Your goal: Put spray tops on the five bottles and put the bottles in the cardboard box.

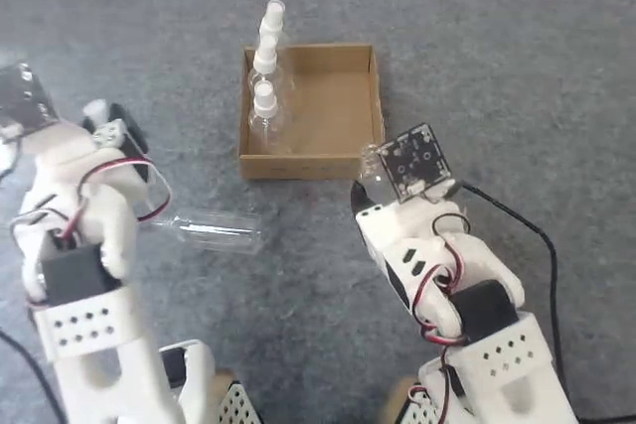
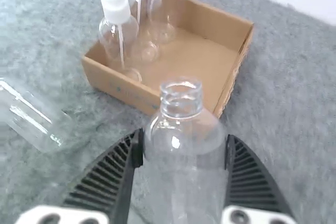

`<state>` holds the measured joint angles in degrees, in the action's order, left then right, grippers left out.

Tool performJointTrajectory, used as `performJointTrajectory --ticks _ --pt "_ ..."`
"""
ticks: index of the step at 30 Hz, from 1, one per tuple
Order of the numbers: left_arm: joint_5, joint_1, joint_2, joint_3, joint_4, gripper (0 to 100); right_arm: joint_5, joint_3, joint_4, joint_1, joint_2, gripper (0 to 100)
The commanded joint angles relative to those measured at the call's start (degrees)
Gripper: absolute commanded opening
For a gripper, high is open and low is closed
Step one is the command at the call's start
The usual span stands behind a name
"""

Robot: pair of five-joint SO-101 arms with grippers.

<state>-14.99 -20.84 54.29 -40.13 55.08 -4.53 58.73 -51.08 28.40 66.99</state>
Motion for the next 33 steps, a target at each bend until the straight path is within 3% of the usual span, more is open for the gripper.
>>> performJointTrajectory --ticks 1,12,17,33 --pt "-1.85 3.69 5.27 -1.54 -4.84 1 -3.16 1.23 2.33 2.24 3.74 16.5" --pt "-5.01 11.34 18.64 -3.03 -7.21 1 -3.69 5.01 5.58 6.11 5.49 16.5" --pt "-7.56 11.6 23.03 -3.21 -9.41 1 -3.69 5.71 5.76 6.99 5.58 16.5" --pt "-15.38 11.87 31.38 -7.96 -9.49 1 -7.74 16.26 20.18 17.1 5.49 16.5"
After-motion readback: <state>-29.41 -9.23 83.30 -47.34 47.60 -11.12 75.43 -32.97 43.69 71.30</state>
